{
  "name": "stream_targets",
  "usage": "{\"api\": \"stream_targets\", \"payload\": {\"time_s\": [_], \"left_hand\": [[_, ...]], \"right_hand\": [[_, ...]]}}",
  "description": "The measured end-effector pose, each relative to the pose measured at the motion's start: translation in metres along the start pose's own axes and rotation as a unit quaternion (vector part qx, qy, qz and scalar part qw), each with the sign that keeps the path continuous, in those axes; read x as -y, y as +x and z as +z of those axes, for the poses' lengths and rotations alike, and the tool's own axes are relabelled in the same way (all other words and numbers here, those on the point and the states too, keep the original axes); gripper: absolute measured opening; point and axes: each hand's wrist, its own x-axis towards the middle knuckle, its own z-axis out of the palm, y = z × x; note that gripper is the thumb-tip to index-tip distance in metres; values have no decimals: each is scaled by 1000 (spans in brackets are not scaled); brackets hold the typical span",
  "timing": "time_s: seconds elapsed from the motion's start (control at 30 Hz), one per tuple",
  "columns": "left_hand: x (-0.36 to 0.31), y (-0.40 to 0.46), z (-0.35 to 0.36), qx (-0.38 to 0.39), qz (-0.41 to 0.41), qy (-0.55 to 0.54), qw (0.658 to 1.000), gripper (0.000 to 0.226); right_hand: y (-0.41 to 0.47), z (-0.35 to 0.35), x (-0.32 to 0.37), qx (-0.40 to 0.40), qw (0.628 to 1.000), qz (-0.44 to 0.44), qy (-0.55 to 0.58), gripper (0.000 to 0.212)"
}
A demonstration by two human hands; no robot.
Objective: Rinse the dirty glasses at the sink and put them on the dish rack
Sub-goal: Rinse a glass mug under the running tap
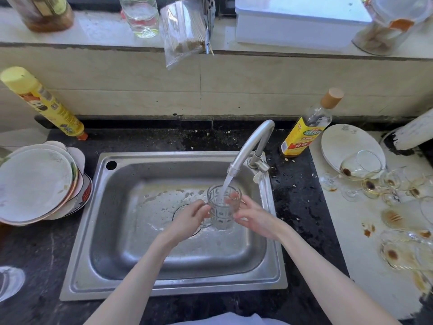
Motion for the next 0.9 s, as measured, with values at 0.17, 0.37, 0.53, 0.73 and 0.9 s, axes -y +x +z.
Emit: {"api": "stream_targets", "payload": {"time_s": [0.17, 0.37, 0.53, 0.73, 0.9], "left_hand": [[-3, 1, -3, -30, 25, -20, 999, 19], [-1, 1, -5, -33, 17, -27, 999, 26], [3, 1, -10, -35, -6, -49, 998, 30], [8, -4, -16, -19, -12, -114, 993, 27], [13, -7, -20, -20, 0, -73, 997, 42]], "right_hand": [[2, 3, 10, -6, 1000, -26, -5, 61], [3, 5, 10, -3, 999, -36, -2, 62], [3, 7, 9, -4, 1000, -26, -5, 62], [-1, 12, 13, -1, 999, -33, 11, 65], [-2, 13, 16, -3, 998, -41, 51, 52]]}}
